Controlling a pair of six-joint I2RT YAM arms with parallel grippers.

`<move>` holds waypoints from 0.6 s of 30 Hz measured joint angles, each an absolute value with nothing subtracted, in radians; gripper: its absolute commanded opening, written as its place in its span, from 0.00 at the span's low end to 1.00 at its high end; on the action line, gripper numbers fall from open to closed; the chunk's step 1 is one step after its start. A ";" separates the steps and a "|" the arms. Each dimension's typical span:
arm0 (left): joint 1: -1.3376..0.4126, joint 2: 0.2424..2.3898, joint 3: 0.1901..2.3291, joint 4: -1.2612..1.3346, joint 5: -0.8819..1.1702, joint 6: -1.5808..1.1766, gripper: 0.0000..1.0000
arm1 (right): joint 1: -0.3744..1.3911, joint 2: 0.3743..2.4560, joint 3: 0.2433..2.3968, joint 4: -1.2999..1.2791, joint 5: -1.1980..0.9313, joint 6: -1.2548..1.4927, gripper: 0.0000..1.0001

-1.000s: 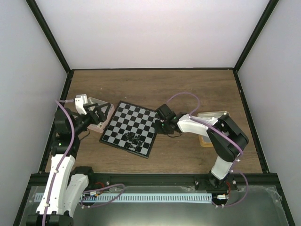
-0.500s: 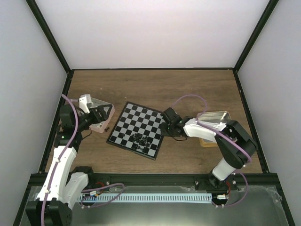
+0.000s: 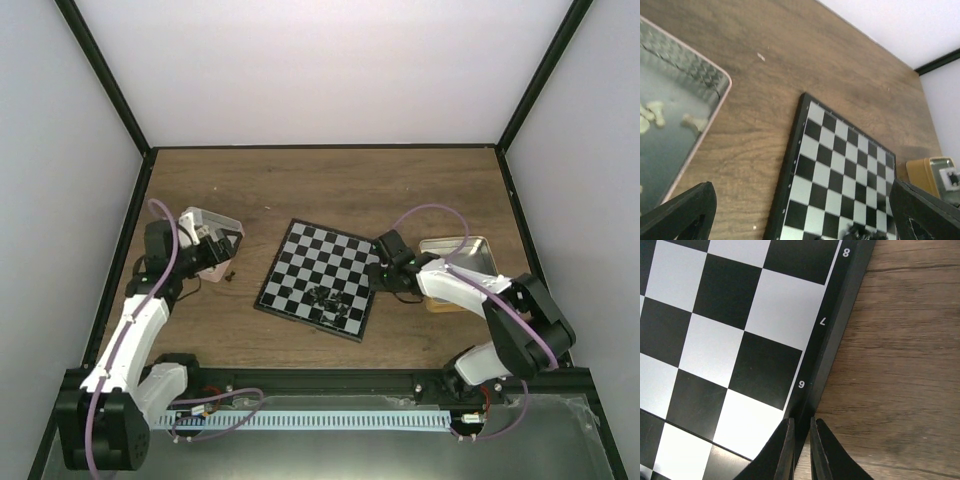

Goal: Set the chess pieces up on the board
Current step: Move the chessboard to the center of the board.

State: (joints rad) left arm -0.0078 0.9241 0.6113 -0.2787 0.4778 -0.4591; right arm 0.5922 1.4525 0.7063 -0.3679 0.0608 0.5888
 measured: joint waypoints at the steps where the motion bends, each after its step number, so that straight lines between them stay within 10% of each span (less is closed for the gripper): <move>1: -0.021 0.935 0.605 -0.278 0.471 -0.466 0.94 | 0.578 1.445 0.701 -0.370 0.058 0.580 0.11; 18: -0.302 1.367 0.582 -0.185 0.319 -0.551 0.42 | 0.535 1.435 0.678 -0.333 -0.015 0.562 0.16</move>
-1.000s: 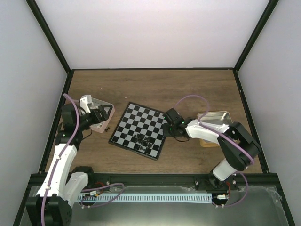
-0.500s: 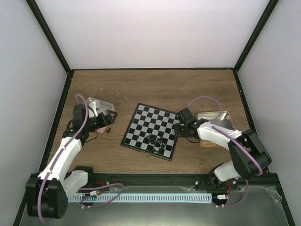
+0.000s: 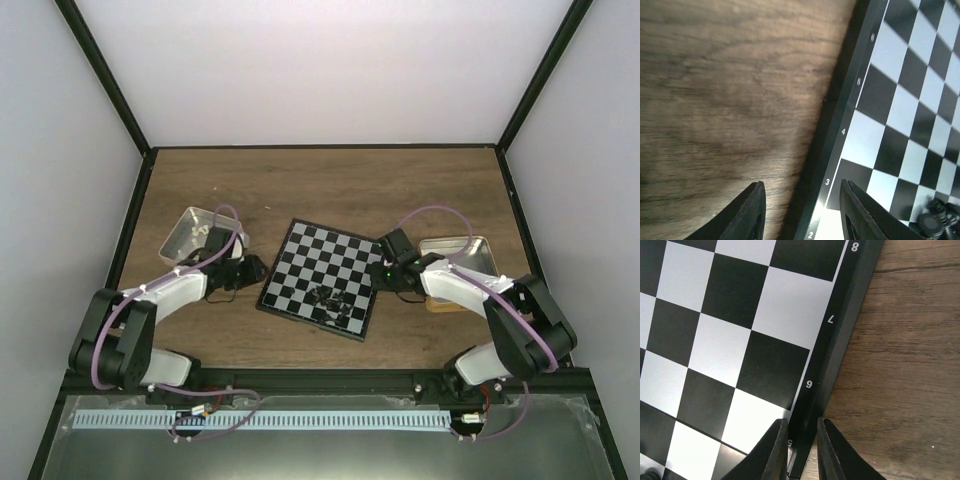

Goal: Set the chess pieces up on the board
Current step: Move the chessboard to the center of the board, then pick up the chess piece at the center of the board.

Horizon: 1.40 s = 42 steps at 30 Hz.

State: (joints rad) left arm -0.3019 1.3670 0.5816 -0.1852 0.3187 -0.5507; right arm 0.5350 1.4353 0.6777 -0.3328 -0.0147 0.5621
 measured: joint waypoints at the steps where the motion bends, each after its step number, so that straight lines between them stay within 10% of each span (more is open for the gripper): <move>1: -0.310 1.384 0.580 -0.178 0.319 -0.550 0.41 | 0.535 1.435 0.677 -0.331 -0.016 0.562 0.15; 15: -0.377 1.308 0.435 -0.102 0.308 -0.636 0.27 | 0.530 1.454 0.672 -0.265 -0.061 0.558 0.13; 29: -0.405 1.205 0.606 -0.351 0.093 -0.616 0.61 | 0.530 1.404 0.727 -0.332 0.016 0.564 0.37; 42: -0.404 1.431 0.705 -0.421 -0.059 -0.601 0.52 | 0.530 1.340 0.783 -0.374 0.030 0.554 0.45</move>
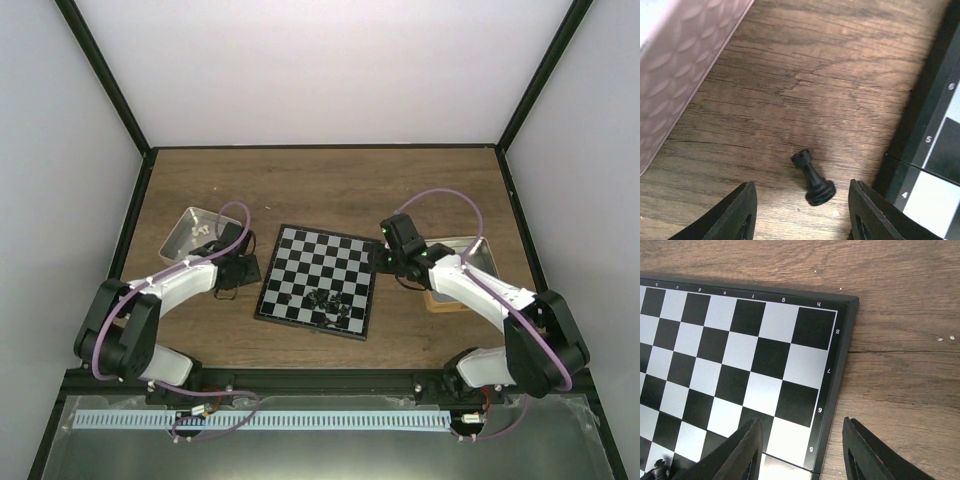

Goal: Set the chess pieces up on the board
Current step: Pick up the chess piece at the center of the board, then place the chess piece on the chessboard.

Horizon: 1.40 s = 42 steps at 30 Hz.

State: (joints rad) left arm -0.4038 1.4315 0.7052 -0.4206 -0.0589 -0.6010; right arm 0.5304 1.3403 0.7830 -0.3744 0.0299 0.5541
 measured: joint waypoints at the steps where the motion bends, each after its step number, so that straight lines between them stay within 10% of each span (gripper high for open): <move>1: -0.404 1.439 0.705 -0.420 -0.060 -0.602 0.51 | 0.530 1.339 0.783 -0.376 0.030 0.554 0.45; 30: -0.404 1.505 0.698 -0.344 -0.068 -0.627 0.14 | 0.530 1.301 0.785 -0.380 0.021 0.550 0.44; 42: -0.431 1.326 0.687 -0.307 0.173 -0.513 0.11 | 0.530 1.250 0.785 -0.281 -0.390 0.575 0.49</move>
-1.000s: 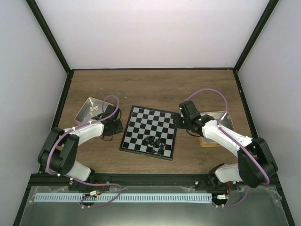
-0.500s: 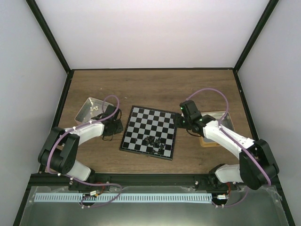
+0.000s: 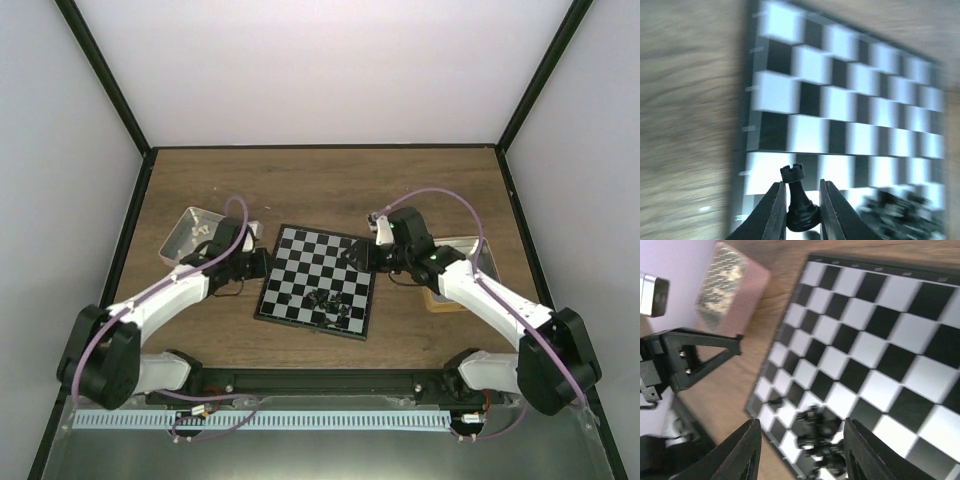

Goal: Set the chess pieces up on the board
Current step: Place the chess piece on the chessboard.

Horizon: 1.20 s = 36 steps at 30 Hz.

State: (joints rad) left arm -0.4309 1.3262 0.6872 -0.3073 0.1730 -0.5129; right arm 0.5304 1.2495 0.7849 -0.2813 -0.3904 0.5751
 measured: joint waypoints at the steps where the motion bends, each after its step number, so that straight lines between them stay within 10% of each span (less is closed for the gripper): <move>1: -0.440 1.296 0.688 -0.290 0.218 -0.498 0.11 | 0.530 1.242 0.785 -0.262 -0.439 0.583 0.51; 13: -0.506 1.124 0.705 0.128 0.865 -0.473 0.11 | 0.530 1.178 0.811 -0.080 -0.813 0.721 0.60; 36: -0.518 1.123 0.715 0.229 1.082 -0.469 0.10 | 0.609 1.234 0.920 -0.039 -0.964 0.778 0.20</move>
State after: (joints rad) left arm -0.5179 1.1229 0.7147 0.2287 1.0821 -0.4694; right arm 0.6090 1.2335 0.9195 -0.0391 -0.9638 0.7780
